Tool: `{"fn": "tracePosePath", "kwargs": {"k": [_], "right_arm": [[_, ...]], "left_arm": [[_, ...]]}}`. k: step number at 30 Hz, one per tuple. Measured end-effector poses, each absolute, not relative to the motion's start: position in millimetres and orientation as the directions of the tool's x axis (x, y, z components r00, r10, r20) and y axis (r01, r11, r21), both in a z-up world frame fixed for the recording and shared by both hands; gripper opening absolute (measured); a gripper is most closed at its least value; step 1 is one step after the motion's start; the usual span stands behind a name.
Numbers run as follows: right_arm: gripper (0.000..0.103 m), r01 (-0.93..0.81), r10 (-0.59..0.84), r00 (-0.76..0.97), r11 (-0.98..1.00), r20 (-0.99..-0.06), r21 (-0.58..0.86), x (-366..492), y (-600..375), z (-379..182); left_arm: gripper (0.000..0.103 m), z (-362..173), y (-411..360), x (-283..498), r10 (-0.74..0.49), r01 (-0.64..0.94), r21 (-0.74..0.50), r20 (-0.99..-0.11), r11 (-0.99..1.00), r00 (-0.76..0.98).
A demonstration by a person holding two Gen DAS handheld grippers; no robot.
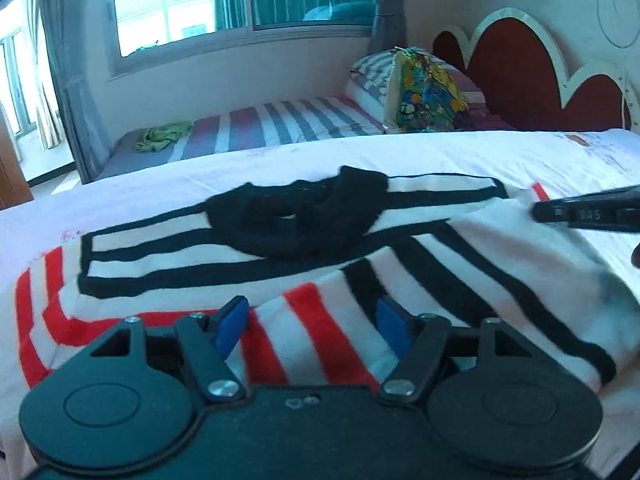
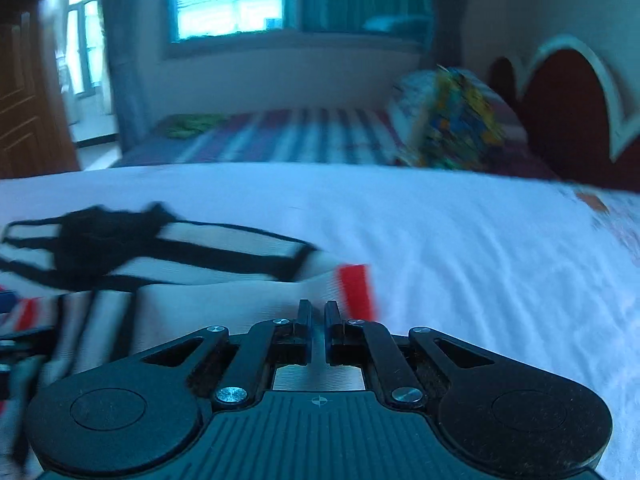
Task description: Fold small clothes
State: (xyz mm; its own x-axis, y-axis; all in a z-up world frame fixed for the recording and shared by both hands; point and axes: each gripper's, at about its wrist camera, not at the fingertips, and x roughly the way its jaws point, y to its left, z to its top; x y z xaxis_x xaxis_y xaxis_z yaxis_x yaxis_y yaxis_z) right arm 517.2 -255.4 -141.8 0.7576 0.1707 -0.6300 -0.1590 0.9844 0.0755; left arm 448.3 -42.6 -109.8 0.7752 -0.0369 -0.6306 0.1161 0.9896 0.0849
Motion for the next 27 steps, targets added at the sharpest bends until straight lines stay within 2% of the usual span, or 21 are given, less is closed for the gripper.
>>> {"fn": "tracePosePath", "kwargs": {"k": [2,5,6,11,16,18,20,24,26,27], "right_arm": [[0.003,-0.164,0.198,0.749,0.98,-0.632,0.113,519,-269,-144],[0.003,-0.173,0.192,0.746,0.981,-0.637,0.093,511,-276,-141],[0.003,-0.177,0.194,0.747,0.98,-0.635,0.091,505,-278,-137],[0.003,-0.256,0.272,0.763,0.96,-0.586,0.112,434,-280,-117],[0.003,-0.275,0.27,0.725,0.957,-0.634,0.094,393,-265,-136],[0.003,-0.271,0.251,0.732,0.96,-0.633,0.066,392,-261,-139],[0.003,-0.251,0.236,0.732,0.965,-0.638,0.069,395,-257,-134],[0.003,-0.214,0.235,0.738,0.97,-0.633,0.112,390,-259,-124],[0.003,-0.2,0.231,0.735,0.972,-0.637,0.122,386,-257,-124],[0.003,-0.188,0.226,0.735,0.974,-0.639,0.128,385,-256,-124]], "left_arm": [[0.071,-110,-35,447,-0.015,0.093,0.091,-0.63,0.992,0.776],[0.071,-110,-25,443,-0.009,0.062,0.062,-0.632,0.996,0.775],[0.067,-106,-26,439,0.008,0.048,0.072,-0.631,0.996,0.776],[0.069,-86,-49,384,-0.001,0.077,0.108,-0.569,0.991,0.822],[0.071,-105,-60,364,0.021,0.07,0.124,-0.609,0.99,0.793],[0.073,-108,-53,369,0.0,0.06,0.077,-0.612,0.995,0.791],[0.07,-101,-43,373,0.006,0.034,0.054,-0.612,0.998,0.791],[0.068,-85,-5,359,0.09,-0.088,0.031,-0.557,0.996,0.826],[0.067,-86,22,362,0.109,-0.14,-0.01,-0.579,0.99,0.808],[0.055,-87,35,370,0.103,-0.163,-0.044,-0.607,0.986,0.788]]}}
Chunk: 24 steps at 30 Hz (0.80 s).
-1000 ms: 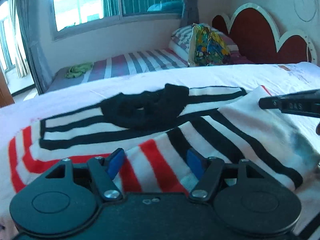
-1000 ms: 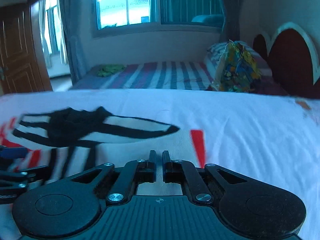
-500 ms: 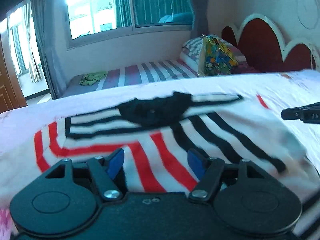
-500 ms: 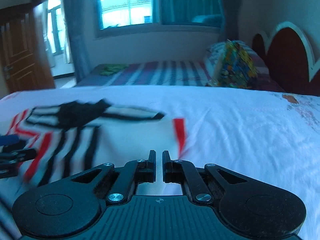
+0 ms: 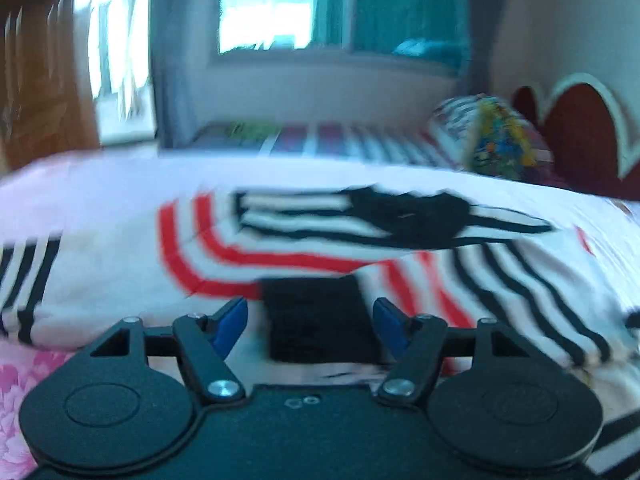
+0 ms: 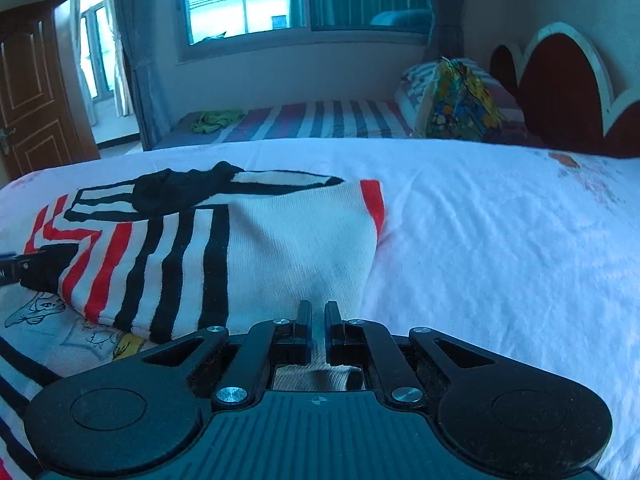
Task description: Fold small clothes
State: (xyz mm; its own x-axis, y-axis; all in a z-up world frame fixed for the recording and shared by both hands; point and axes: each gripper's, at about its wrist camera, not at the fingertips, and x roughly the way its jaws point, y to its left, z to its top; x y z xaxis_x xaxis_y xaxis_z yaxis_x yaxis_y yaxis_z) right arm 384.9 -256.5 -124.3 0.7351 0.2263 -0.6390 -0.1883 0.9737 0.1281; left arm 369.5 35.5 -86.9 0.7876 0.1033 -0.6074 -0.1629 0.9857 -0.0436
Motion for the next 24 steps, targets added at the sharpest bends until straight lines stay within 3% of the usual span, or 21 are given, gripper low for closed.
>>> {"fn": "tracePosePath", "kwargs": {"k": [1,3,6,8,9,14,17,19,20,22,23,24], "right_arm": [[0.003,-0.172,0.221,0.735,0.975,-0.641,0.139,385,-256,-125],[0.003,-0.14,0.214,0.739,0.976,-0.639,0.165,385,-255,-124],[0.003,-0.116,0.206,0.74,0.977,-0.641,0.18,384,-250,-124],[0.003,-0.103,0.194,0.741,0.979,-0.643,0.176,387,-246,-126],[0.003,-0.095,0.186,0.738,0.98,-0.649,0.172,389,-243,-127],[0.003,-0.081,0.182,0.735,0.98,-0.653,0.182,392,-236,-126],[0.003,-0.081,0.176,0.731,0.982,-0.659,0.172,390,-230,-132],[0.003,-0.076,0.163,0.736,0.984,-0.657,0.159,388,-228,-135],[0.003,-0.075,0.159,0.735,0.985,-0.659,0.153,388,-227,-134],[0.003,-0.078,0.167,0.734,0.984,-0.658,0.162,388,-226,-128],[0.003,-0.093,0.184,0.743,0.981,-0.644,0.172,386,-225,-124],[0.003,-0.112,0.196,0.753,0.979,-0.629,0.172,384,-221,-121]], "left_arm": [[0.044,-89,48,377,0.074,-0.173,-0.096,-0.632,0.98,0.771],[0.042,-98,71,395,-0.028,-0.169,-0.224,-0.676,0.96,0.736],[0.041,-101,83,414,-0.102,-0.125,-0.282,-0.668,0.951,0.737],[0.013,-102,86,423,-0.109,-0.114,-0.283,-0.665,0.952,0.739],[0.009,-101,86,427,-0.105,-0.098,-0.261,-0.663,0.96,0.741],[0.009,-79,79,427,-0.078,-0.011,-0.147,-0.583,0.989,0.808],[0.009,-87,78,434,-0.065,-0.001,-0.106,-0.617,0.994,0.784],[0.018,-106,77,439,-0.062,0.011,-0.081,-0.665,0.997,0.745],[0.024,-107,76,433,-0.045,0.012,-0.055,-0.644,0.998,0.764],[0.071,-95,69,419,0.092,-0.068,0.062,-0.625,0.996,0.775],[0.071,-86,63,406,0.151,-0.108,0.109,-0.565,0.988,0.811],[0.071,-77,54,391,0.122,-0.081,0.1,-0.518,0.992,0.847]]}}
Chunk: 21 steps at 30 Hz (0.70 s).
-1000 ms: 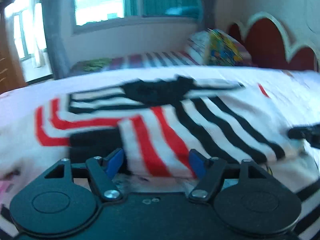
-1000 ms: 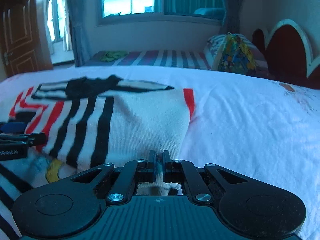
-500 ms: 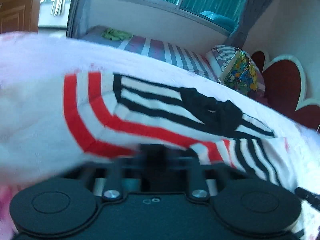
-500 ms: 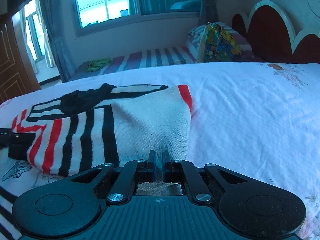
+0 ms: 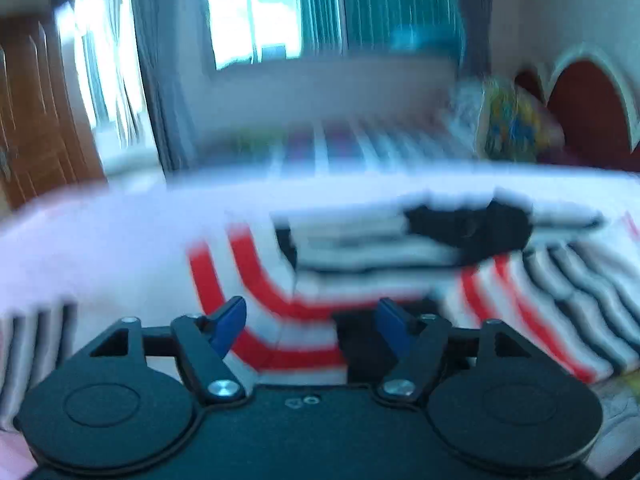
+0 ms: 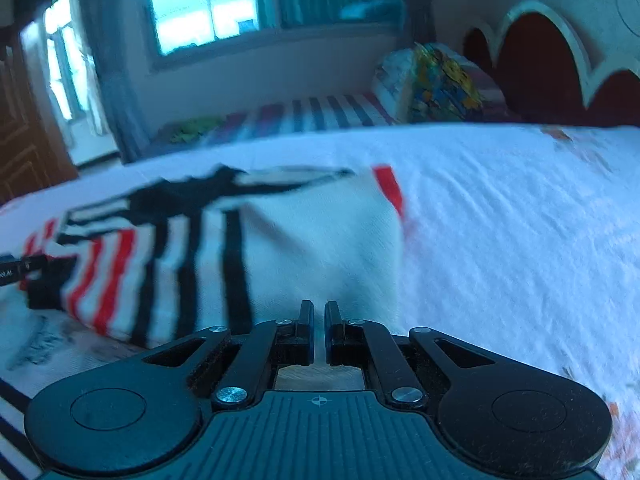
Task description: Fold small clothes
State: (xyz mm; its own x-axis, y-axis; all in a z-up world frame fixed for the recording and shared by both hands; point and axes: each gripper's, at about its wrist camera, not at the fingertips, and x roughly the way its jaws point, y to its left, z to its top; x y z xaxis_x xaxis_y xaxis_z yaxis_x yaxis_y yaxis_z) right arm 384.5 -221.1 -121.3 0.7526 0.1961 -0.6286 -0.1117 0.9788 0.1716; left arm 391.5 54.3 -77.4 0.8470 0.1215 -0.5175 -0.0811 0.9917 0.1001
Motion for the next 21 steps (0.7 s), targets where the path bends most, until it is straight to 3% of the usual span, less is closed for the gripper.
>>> {"fn": "tracePosePath", "kwargs": {"k": [5,8,13,17,20,21], "right_arm": [[0.003,-0.161,0.247,0.742,0.968,-0.623,0.193,391,-192,-125],[0.003,-0.167,0.239,0.728,0.971,-0.643,0.172,393,-181,-132],[0.003,-0.18,0.232,0.709,0.973,-0.665,0.147,399,-178,-131],[0.003,-0.169,0.222,0.719,0.975,-0.659,0.144,396,-178,-122],[0.003,-0.158,0.224,0.715,0.975,-0.662,0.159,393,-176,-122],[0.003,-0.155,0.225,0.713,0.974,-0.664,0.163,392,-174,-122]], "left_arm": [[0.072,-82,-10,387,-0.085,0.147,0.071,-0.541,0.987,0.837],[0.074,-111,-24,403,-0.092,0.167,0.057,-0.639,0.984,0.763],[0.073,-106,-7,402,-0.143,0.188,0.004,-0.634,0.982,0.76],[0.073,-86,49,367,-0.089,0.09,-0.027,-0.585,0.996,0.806],[0.071,-72,130,324,0.015,-0.106,-0.127,-0.571,0.986,0.821],[0.064,-69,160,308,0.059,-0.188,-0.171,-0.57,0.967,0.819]]}}
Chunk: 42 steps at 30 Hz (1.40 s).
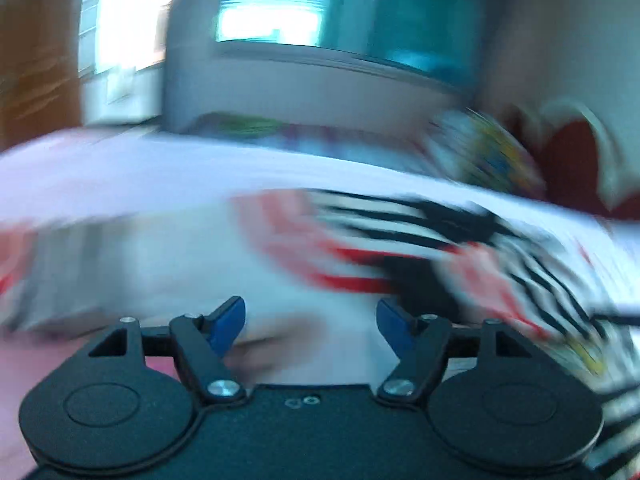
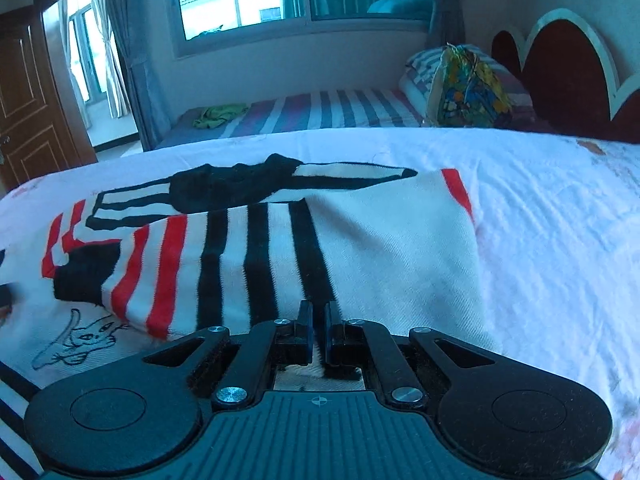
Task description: Fold small clothes
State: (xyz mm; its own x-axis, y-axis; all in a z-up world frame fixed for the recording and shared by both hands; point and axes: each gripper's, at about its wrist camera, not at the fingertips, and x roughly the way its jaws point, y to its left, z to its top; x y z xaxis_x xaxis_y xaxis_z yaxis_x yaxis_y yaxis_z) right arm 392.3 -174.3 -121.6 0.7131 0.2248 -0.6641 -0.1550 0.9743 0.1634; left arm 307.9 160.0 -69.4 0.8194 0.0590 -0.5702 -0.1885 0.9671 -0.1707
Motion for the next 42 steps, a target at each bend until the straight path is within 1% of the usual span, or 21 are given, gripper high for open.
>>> {"fn": "tracePosePath", "kwargs": {"k": [1,2,3,5,6,8,11,14,17,18,20,22,24,27,29,34,37,42], "right_arm": [[0.003,-0.151,0.223,0.711,0.975,-0.667,0.164,392,-171,-121],[0.003,-0.149,0.224,0.71,0.974,-0.667,0.169,391,-167,-121],[0.003,-0.148,0.231,0.709,0.973,-0.667,0.179,391,-163,-121],[0.003,-0.151,0.239,0.707,0.971,-0.666,0.188,389,-151,-119],[0.003,-0.156,0.243,0.707,0.97,-0.665,0.189,388,-144,-118],[0.003,-0.157,0.254,0.702,0.967,-0.666,0.202,388,-131,-115],[0.003,-0.151,0.266,0.695,0.962,-0.668,0.227,390,-112,-111],[0.003,-0.155,0.275,0.695,0.96,-0.664,0.235,390,-97,-105],[0.003,-0.159,0.278,0.696,0.959,-0.662,0.236,391,-87,-100],[0.003,-0.159,0.279,0.696,0.959,-0.662,0.236,392,-84,-100],[0.003,-0.157,0.277,0.697,0.959,-0.661,0.236,395,-80,-99],[0.003,-0.147,0.265,0.697,0.962,-0.666,0.228,398,-76,-100],[0.003,-0.139,0.256,0.698,0.965,-0.669,0.224,401,-74,-99],[0.003,-0.137,0.266,0.704,0.961,-0.658,0.241,403,-73,-96],[0.003,-0.139,0.273,0.707,0.958,-0.653,0.251,402,-75,-94],[0.003,-0.137,0.282,0.717,0.954,-0.637,0.268,396,-88,-87],[0.003,-0.129,0.288,0.719,0.95,-0.632,0.286,395,-103,-85],[0.003,-0.114,0.298,0.719,0.942,-0.629,0.315,393,-133,-84]], "left_arm": [[0.043,-68,191,292,0.106,-0.272,-0.213,-0.574,0.938,0.812],[0.034,-68,228,274,0.162,-0.372,-0.257,-0.587,0.892,0.793],[0.028,-70,257,259,0.212,-0.459,-0.287,-0.605,0.841,0.767],[0.028,-75,315,229,0.288,-0.598,-0.358,-0.629,0.717,0.722],[0.028,-77,337,219,0.295,-0.628,-0.406,-0.629,0.664,0.719],[0.027,-80,369,206,0.297,-0.632,-0.498,-0.594,0.594,0.748],[0.027,-87,397,208,0.268,-0.61,-0.582,-0.568,0.538,0.778],[0.027,-94,414,211,0.266,-0.59,-0.624,-0.538,0.512,0.8],[0.026,-95,419,219,0.267,-0.581,-0.629,-0.527,0.517,0.807],[0.023,-97,419,219,0.264,-0.577,-0.628,-0.524,0.523,0.81],[0.006,-99,419,225,0.26,-0.572,-0.622,-0.523,0.534,0.812],[0.005,-94,414,232,0.26,-0.542,-0.626,-0.488,0.561,0.833],[0.005,-78,399,234,0.255,-0.488,-0.608,-0.431,0.626,0.865],[0.005,-53,363,255,0.177,-0.377,-0.555,-0.38,0.742,0.908],[0.005,-41,332,276,0.093,-0.286,-0.525,-0.364,0.801,0.927],[0.005,-28,249,325,-0.093,-0.11,-0.489,-0.372,0.866,0.924],[0.005,-31,200,359,-0.161,-0.046,-0.46,-0.401,0.887,0.902],[0.005,-42,125,394,-0.258,0.046,-0.435,-0.444,0.899,0.858]]}}
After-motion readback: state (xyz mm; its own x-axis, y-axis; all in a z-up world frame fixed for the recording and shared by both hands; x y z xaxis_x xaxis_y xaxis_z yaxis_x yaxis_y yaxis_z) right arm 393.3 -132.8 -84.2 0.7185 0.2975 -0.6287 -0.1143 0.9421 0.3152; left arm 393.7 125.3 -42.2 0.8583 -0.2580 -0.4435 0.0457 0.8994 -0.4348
